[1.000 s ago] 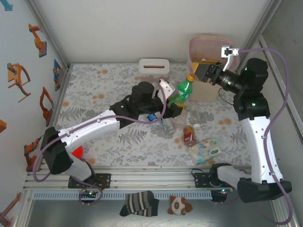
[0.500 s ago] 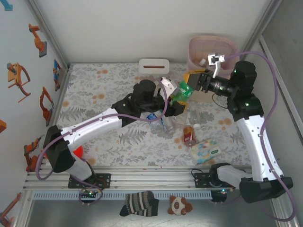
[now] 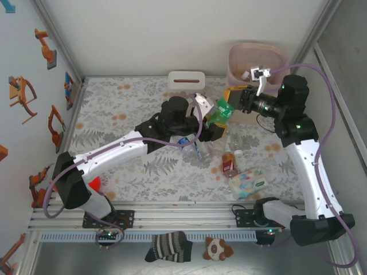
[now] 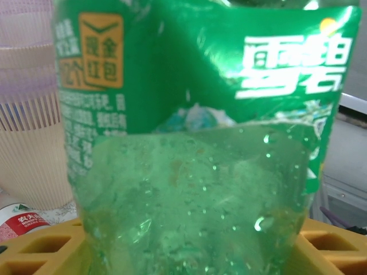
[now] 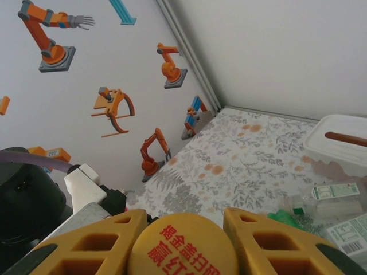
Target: Put the plastic bottles in the bin
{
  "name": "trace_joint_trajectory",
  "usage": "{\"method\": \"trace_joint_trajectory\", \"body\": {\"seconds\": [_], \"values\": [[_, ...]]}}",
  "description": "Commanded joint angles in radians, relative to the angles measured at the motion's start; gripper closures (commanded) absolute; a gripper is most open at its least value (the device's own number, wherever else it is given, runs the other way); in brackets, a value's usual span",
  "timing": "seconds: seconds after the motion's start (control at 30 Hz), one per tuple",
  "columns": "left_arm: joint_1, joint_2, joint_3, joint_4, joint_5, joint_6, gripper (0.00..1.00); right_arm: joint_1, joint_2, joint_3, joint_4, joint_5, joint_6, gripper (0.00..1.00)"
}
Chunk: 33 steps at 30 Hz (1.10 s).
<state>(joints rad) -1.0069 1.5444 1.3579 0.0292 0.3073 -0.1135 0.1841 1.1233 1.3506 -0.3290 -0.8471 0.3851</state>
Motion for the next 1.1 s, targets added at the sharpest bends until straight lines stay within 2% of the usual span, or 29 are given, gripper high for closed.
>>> {"method": "trace_joint_trajectory", "body": {"seconds": [0.0, 0.27, 0.5, 0.8, 1.07], "values": [[0.002, -0.004, 0.035, 0.019, 0.003, 0.002, 0.29, 0.014, 0.0, 0.031, -0.025, 0.005, 0.011, 0.7], [0.004, -0.041, 0.01, -0.013, -0.023, 0.012, 0.24, 0.013, 0.009, 0.073, -0.062, 0.195, -0.003, 0.71], [0.004, -0.086, -0.035, -0.036, -0.053, 0.015, 0.23, 0.014, 0.072, 0.169, -0.12, 0.431, -0.061, 0.71], [0.004, -0.145, -0.086, -0.058, -0.091, 0.016, 0.23, 0.011, 0.238, 0.4, -0.162, 0.727, -0.202, 0.7], [0.004, -0.183, -0.106, -0.082, -0.113, 0.024, 0.23, -0.014, 0.412, 0.599, -0.169, 0.864, -0.296, 0.7]]}}
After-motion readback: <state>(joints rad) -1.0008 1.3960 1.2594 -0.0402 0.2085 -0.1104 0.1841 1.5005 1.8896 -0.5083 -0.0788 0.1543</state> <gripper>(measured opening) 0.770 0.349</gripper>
